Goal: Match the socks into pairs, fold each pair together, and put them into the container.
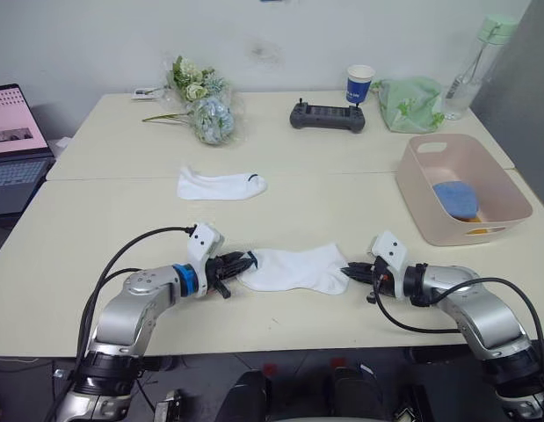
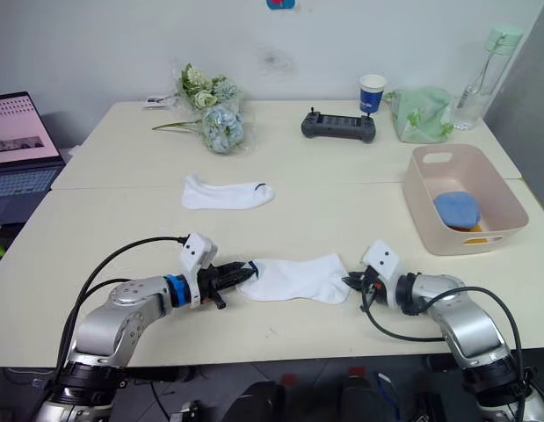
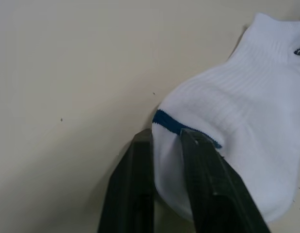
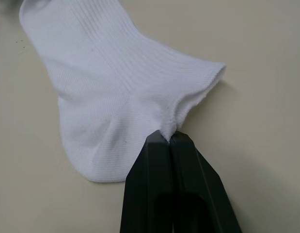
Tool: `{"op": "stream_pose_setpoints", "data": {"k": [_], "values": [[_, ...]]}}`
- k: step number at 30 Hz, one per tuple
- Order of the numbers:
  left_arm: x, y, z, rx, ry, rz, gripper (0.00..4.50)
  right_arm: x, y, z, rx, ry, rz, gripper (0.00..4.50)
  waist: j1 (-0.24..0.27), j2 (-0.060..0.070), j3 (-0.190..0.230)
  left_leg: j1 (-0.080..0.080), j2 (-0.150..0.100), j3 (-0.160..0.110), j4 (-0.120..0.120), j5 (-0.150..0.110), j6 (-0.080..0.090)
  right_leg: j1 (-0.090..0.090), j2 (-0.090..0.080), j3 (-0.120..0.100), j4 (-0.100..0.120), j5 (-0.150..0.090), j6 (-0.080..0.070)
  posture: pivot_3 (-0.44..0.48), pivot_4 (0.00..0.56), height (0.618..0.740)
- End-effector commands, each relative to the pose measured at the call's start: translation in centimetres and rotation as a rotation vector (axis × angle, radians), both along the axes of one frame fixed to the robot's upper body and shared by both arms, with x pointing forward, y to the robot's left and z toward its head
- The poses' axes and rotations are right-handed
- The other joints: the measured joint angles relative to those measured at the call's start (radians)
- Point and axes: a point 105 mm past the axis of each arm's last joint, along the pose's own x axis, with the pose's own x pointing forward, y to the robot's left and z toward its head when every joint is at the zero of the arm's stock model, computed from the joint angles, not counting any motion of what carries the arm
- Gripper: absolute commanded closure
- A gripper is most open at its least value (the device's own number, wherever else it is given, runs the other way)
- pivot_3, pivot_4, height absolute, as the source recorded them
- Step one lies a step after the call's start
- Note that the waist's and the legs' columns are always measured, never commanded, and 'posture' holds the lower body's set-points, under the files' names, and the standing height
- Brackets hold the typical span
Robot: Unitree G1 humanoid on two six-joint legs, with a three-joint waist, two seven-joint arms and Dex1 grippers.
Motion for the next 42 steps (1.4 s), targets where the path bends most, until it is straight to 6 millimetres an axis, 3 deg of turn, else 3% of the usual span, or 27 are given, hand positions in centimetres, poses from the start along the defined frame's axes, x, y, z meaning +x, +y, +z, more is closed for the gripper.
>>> {"op": "stream_pose_setpoints", "data": {"k": [1,8,10,16,19,26,32,39,42], "values": [[-1.2,0.0,0.5,-0.018,0.017,-0.017,4.48,-0.2,0.1,1.0,0.019,-0.028,0.019,4.50,0.000,0.000,0.000,0.000,0.000,0.000,0.000,0.000,0.000,0.000,0.000,0.000,0.000,0.000,0.000,0.000,0.150,0.740],[-6.0,-1.9,1.3,-0.085,0.182,-0.127,4.48,-2.2,-1.1,2.4,0.069,0.106,0.109,4.50,0.001,0.000,0.000,0.000,0.000,0.000,0.000,0.000,0.000,0.000,0.000,0.000,-0.001,0.000,0.000,0.000,0.150,0.740],[-6.6,-1.8,1.2,-0.060,0.191,-0.134,4.48,-2.8,-1.7,2.4,0.052,0.158,0.138,4.50,0.001,0.000,0.000,0.000,0.000,-0.001,0.000,0.000,0.000,0.001,0.000,0.000,-0.002,0.000,0.000,0.000,0.150,0.740],[-5.6,-0.4,-0.8,0.093,0.143,-0.101,4.48,-2.8,-2.9,1.3,-0.015,0.185,0.158,4.50,0.001,0.000,0.000,0.001,0.000,0.000,0.000,0.000,0.001,0.002,0.000,0.000,-0.002,0.000,0.000,0.000,0.150,0.740],[-4.4,-0.7,-0.5,0.069,0.110,-0.075,4.48,-2.6,-2.6,1.2,0.000,0.173,0.145,4.50,0.004,0.000,0.000,0.001,0.000,0.000,0.000,0.000,0.000,0.002,0.000,0.000,-0.003,0.000,0.000,0.000,0.150,0.740],[-4.8,-1.5,-0.2,0.049,0.107,-0.117,4.48,-3.1,-2.6,0.7,0.000,0.182,0.131,4.50,0.004,0.000,0.000,0.001,0.000,0.000,0.000,0.000,0.001,0.003,0.000,-0.001,-0.003,0.000,0.000,0.000,0.150,0.740],[-3.3,-1.9,0.8,0.002,0.049,-0.084,4.48,-2.7,-2.5,0.9,0.015,0.161,0.103,4.50,0.004,0.000,0.000,0.001,0.000,0.000,0.000,0.000,0.000,0.003,0.000,-0.001,-0.003,0.000,0.000,0.000,0.150,0.740],[-3.8,-1.8,-0.2,0.058,0.079,-0.130,4.48,-2.7,-2.6,1.1,0.008,0.166,0.081,4.50,0.003,0.000,0.000,0.001,0.000,0.000,0.000,0.000,0.000,0.003,0.000,-0.001,-0.003,0.000,0.000,0.000,0.150,0.740],[-3.7,-1.6,-0.3,0.064,0.073,-0.128,3.90,-2.5,-2.7,1.4,0.008,0.162,0.072,3.79,0.003,0.000,0.000,0.001,0.000,0.000,0.000,0.000,0.000,0.003,0.000,-0.001,-0.003,0.000,0.000,0.000,0.150,0.740]]}}
